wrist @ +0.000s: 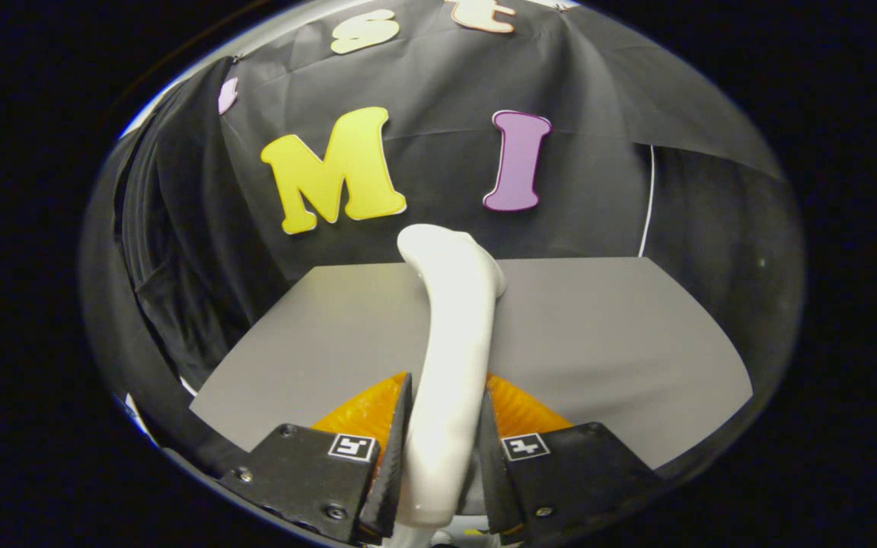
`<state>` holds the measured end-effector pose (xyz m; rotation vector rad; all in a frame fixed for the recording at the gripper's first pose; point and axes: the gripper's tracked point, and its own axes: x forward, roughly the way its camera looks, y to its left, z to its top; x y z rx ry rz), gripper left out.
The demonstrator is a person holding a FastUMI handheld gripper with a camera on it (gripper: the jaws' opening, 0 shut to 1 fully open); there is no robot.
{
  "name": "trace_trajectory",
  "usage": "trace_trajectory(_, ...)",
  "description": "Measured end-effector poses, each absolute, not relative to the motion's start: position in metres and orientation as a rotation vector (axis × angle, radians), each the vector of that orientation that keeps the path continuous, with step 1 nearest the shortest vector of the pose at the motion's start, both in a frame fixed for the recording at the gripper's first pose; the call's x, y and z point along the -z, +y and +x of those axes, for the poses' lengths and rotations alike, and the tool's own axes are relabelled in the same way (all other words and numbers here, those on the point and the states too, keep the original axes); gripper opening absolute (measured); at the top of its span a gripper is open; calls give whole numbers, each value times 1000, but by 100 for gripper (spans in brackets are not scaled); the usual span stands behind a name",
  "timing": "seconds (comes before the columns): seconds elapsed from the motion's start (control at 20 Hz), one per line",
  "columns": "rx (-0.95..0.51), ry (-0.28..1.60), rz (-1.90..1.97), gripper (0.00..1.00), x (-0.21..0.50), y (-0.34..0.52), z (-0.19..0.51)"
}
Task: Iron the clothes twice with a garment steamer, once on the left side and once on the right side.
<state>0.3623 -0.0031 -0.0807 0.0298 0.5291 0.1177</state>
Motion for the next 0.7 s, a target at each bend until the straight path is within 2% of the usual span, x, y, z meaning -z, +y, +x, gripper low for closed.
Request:
trace_trajectory(0.1, -104, 503, 40, 42, 76, -1, 359)
trace_trajectory(0.3, -54, 465, 87, 39, 62, 6, 322)
trace_trajectory(0.7, 11, 275, 144, 38, -28, 40, 261)
